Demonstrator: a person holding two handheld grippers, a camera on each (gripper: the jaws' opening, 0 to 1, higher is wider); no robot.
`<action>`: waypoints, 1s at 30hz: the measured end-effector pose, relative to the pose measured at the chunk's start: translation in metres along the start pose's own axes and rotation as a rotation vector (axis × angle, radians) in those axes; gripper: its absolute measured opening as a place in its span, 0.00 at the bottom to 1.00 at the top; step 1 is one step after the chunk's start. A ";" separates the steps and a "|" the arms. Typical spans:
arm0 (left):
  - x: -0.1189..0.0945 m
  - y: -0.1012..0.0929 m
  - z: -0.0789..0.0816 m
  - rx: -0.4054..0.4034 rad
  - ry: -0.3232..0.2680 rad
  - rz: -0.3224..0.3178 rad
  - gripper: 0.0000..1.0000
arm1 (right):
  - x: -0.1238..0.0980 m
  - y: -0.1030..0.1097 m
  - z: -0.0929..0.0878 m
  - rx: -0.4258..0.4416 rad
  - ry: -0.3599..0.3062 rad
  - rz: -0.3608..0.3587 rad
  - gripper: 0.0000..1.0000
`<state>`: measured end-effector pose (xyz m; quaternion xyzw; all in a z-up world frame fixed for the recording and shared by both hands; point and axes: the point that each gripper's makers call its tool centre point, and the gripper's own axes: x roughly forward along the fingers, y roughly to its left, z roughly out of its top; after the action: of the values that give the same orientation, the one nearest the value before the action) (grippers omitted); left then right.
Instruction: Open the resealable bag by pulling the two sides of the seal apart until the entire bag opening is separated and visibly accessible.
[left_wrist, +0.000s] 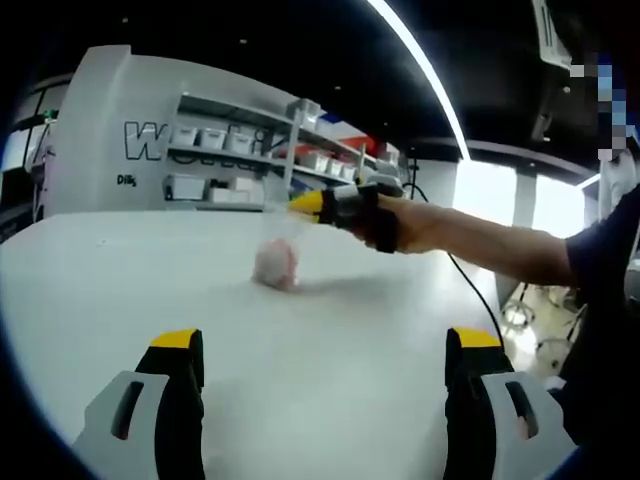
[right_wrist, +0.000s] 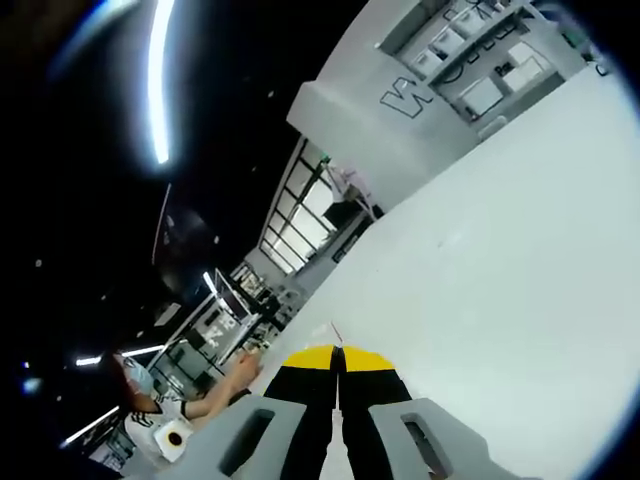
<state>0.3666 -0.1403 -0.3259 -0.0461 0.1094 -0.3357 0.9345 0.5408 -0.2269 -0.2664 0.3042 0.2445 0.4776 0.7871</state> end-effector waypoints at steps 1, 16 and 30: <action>0.000 0.000 0.000 -0.001 0.001 0.000 1.00 | 0.000 -0.001 0.001 0.001 -0.003 -0.003 0.00; 0.001 0.003 -0.002 -0.004 0.003 0.001 1.00 | -0.001 -0.008 0.015 -0.001 -0.027 -0.024 0.00; 0.002 0.002 -0.004 -0.010 0.004 -0.001 1.00 | -0.003 -0.007 0.013 -0.014 -0.041 -0.036 0.00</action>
<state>0.3681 -0.1402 -0.3300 -0.0502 0.1129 -0.3355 0.9339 0.5524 -0.2350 -0.2619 0.3039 0.2303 0.4586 0.8027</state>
